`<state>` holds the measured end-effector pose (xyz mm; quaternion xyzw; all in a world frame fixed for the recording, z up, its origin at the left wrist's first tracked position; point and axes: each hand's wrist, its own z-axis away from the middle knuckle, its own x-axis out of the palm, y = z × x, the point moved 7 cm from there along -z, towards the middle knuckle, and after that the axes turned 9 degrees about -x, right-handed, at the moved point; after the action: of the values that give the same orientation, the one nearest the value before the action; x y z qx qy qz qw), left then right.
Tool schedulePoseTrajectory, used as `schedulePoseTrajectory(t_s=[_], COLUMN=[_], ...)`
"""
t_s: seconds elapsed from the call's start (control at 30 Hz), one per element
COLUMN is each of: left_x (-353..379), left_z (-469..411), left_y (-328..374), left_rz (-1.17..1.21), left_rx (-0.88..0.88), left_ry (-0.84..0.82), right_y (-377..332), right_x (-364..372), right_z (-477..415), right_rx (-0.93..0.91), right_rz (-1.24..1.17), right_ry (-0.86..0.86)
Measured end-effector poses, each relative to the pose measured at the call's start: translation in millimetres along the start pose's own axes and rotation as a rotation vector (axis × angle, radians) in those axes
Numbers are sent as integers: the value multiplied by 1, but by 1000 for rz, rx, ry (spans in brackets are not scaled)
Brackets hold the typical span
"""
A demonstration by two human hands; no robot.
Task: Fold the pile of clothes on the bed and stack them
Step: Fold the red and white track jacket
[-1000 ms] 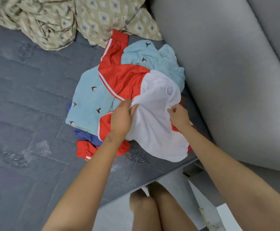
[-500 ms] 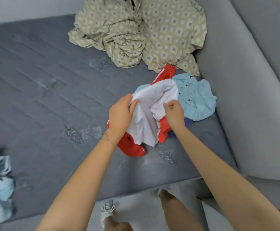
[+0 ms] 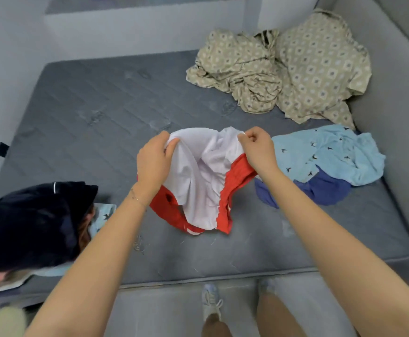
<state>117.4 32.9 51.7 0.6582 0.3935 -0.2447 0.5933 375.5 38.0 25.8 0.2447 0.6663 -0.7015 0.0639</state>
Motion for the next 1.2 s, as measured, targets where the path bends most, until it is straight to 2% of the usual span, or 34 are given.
schedulePoseTrajectory(t_s=[0.3, 0.5, 0.6, 0.67, 0.73, 0.8, 0.87, 1.03, 1.13, 1.2], left_x=[-22, -7, -4, -5, -6, 0, 7, 4, -12, -22], left_z=[-4, -7, 0, 3, 4, 8, 15, 23, 12, 0], left_y=[-47, -82, -104, -115, -115, -110, -105, -130, -162, -183], left_rz=[-79, -226, -225, -93, 139, 420, 585, 674, 678, 631], left_rx=[-51, -176, -262, -306, -329, -332, -307, -250, -252, -243], left_ry=[-45, -284, -322, -297, -304, -410, -556, -739, -723, -717], right_y=[-34, -42, -50, -55, -60, -65, -70, -81, -93, -98], right_x=[52, 83, 95, 105, 118, 133, 153, 212, 236, 251], right_z=[16, 16, 11, 11, 10, 13, 21, 48, 51, 55], right_rx=[32, 107, 104, 122, 158, 201, 264, 360, 331, 308], right_rz=[-72, -173, -184, -203, -266, -346, -482, -570, -619, -566], right_ry=[-97, -145, -140, -141, -140, -133, -154, -204, -162, -174])
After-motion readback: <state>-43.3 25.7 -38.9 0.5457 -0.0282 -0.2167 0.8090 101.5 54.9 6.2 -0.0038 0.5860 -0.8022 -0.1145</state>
